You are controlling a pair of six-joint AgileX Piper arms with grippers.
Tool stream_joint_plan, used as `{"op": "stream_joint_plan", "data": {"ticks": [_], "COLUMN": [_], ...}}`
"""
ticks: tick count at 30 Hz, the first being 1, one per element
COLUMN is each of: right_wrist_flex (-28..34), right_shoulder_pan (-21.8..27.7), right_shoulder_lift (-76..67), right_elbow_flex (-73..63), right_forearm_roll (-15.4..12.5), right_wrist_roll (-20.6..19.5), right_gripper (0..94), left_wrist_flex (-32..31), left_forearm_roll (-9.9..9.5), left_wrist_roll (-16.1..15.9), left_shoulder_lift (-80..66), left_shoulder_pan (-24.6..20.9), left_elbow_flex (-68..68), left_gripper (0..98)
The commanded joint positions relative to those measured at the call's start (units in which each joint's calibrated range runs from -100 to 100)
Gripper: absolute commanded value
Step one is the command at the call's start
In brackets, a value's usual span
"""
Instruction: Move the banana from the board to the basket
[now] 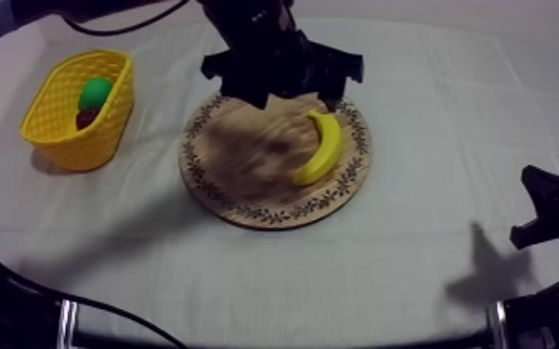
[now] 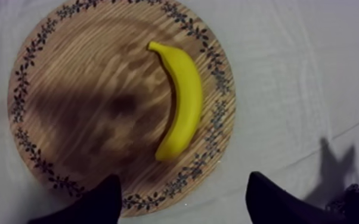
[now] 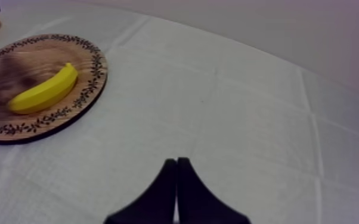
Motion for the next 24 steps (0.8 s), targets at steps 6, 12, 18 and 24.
{"op": "stream_joint_plan", "data": {"ticks": [6,12,18,24], "right_wrist_flex": [0.0,0.0,0.0,0.0], "right_shoulder_pan": [0.0,0.0,0.0,0.0], "right_shoulder_lift": [0.0,0.0,0.0,0.0], "right_elbow_flex": [0.0,0.0,0.0,0.0], "right_forearm_roll": [0.0,0.0,0.0,0.0], "right_wrist_roll": [0.0,0.0,0.0,0.0], "right_gripper": [0.3,0.3,0.3,0.3], "left_wrist_flex": [-0.5,-1.1,-1.2,-1.2], "left_forearm_roll": [0.56,1.46,1.82,1.70], "left_wrist_roll": [0.7,0.4,1.1,1.3], "left_shoulder_lift": [4.1,8.2,12.5,16.7], "left_shoulder_pan": [-0.1,0.1,0.4,0.5], "left_elbow_flex": [-1.3,-3.8,-7.3,-10.8], "left_gripper": [79.8,78.7,79.1,78.7]}}
